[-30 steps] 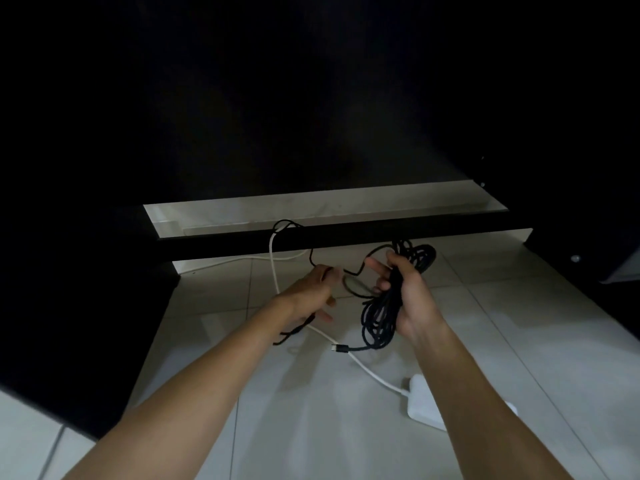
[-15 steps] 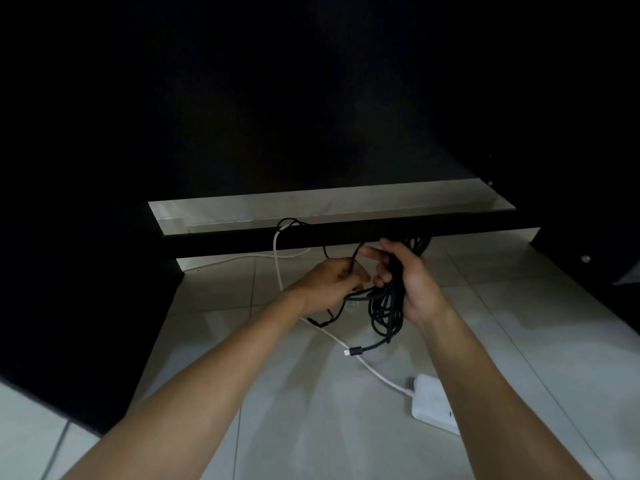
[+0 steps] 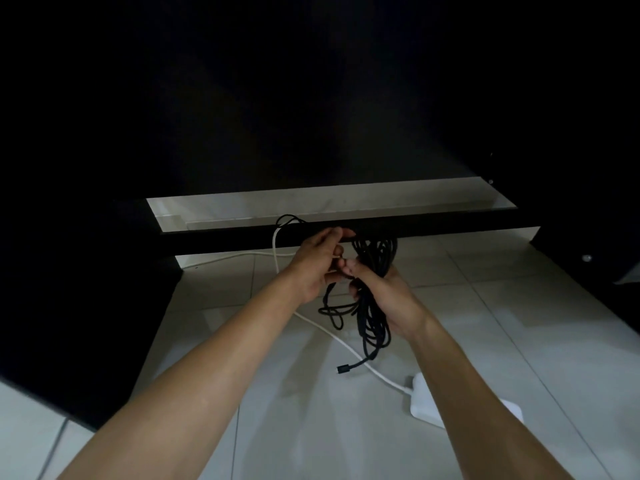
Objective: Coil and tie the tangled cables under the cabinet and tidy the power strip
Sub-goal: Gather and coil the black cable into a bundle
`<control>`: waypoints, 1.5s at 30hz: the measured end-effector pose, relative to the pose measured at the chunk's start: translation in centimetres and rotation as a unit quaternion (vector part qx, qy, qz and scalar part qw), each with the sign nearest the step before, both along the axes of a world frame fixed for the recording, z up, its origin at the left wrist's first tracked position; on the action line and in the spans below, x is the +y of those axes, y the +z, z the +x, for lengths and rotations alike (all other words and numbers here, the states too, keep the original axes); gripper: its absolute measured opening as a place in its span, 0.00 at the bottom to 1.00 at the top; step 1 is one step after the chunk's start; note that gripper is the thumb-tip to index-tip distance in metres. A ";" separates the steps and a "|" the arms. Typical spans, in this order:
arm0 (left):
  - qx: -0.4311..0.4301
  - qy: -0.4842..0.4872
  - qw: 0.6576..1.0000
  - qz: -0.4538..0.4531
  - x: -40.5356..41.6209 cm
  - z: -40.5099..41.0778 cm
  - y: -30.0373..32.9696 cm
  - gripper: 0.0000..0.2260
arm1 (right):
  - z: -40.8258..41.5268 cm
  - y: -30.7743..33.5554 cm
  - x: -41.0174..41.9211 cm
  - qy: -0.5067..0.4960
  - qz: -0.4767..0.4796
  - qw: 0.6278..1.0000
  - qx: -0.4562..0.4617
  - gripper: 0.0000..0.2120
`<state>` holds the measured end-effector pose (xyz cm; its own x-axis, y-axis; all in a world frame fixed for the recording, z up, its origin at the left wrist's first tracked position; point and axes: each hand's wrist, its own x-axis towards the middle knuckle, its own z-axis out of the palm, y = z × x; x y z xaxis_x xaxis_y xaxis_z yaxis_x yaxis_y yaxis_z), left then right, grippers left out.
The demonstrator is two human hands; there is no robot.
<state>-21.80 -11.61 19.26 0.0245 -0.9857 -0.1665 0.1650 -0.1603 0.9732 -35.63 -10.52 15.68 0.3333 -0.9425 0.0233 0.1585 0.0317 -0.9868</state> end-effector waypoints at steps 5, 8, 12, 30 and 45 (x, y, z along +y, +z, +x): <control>-0.146 0.026 0.986 -0.082 -0.1 1.0 0.1 0.13 | 0.0 1.0 0.3 0.057 -0.042 0.995 0.065 0.09; -0.221 0.028 0.965 -0.140 -0.5 1.4 0.2 0.13 | 0.1 1.0 0.3 0.074 -0.059 0.990 0.108 0.04; -0.244 0.000 0.955 -0.168 -1.0 1.8 -0.1 0.13 | 0.4 0.9 -0.2 0.059 -0.060 0.981 0.175 0.12; -0.419 -0.177 0.890 -0.027 0.5 1.3 -2.7 0.17 | -1.2 0.6 -1.5 -0.083 0.092 0.977 -0.174 0.07; -0.594 -0.074 0.801 -0.025 -1.3 4.3 -5.3 0.12 | -2.7 -0.7 -2.4 -0.182 0.087 0.977 -0.063 0.07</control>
